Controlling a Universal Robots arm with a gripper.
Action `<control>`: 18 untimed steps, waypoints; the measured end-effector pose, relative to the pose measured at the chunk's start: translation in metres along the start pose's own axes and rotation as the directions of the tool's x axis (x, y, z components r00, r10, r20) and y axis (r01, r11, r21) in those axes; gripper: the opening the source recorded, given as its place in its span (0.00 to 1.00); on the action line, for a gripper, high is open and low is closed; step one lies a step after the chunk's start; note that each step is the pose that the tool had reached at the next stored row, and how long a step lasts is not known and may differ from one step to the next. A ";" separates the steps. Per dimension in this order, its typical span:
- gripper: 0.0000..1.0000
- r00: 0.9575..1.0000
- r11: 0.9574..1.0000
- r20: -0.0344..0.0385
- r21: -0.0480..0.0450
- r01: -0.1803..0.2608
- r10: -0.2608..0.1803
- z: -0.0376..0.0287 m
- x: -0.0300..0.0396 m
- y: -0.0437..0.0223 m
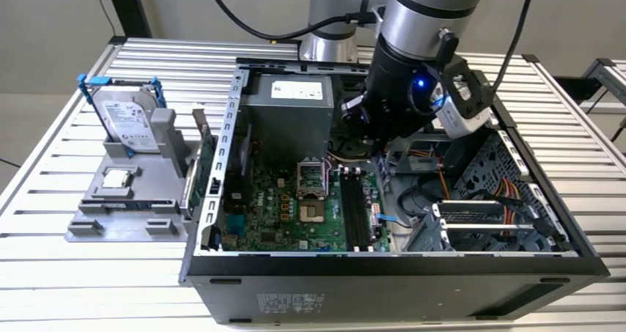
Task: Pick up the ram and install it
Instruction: 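Insert the ram into the slot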
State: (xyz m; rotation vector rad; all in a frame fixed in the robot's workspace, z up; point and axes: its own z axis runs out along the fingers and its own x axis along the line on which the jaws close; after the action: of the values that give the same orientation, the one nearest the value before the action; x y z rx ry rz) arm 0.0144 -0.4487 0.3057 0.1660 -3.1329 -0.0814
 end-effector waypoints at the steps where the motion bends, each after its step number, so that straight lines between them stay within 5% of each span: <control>1: 0.00 1.000 1.000 0.000 0.000 0.000 0.000 0.0006 0.0000 -0.0001; 18: 0.00 1.000 1.000 0.000 0.000 -0.005 0.005 0.0080 0.0001 -0.0004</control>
State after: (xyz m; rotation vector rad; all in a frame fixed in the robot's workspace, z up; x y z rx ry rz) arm 0.0144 -0.4488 0.2977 0.1575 -3.1336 -0.0817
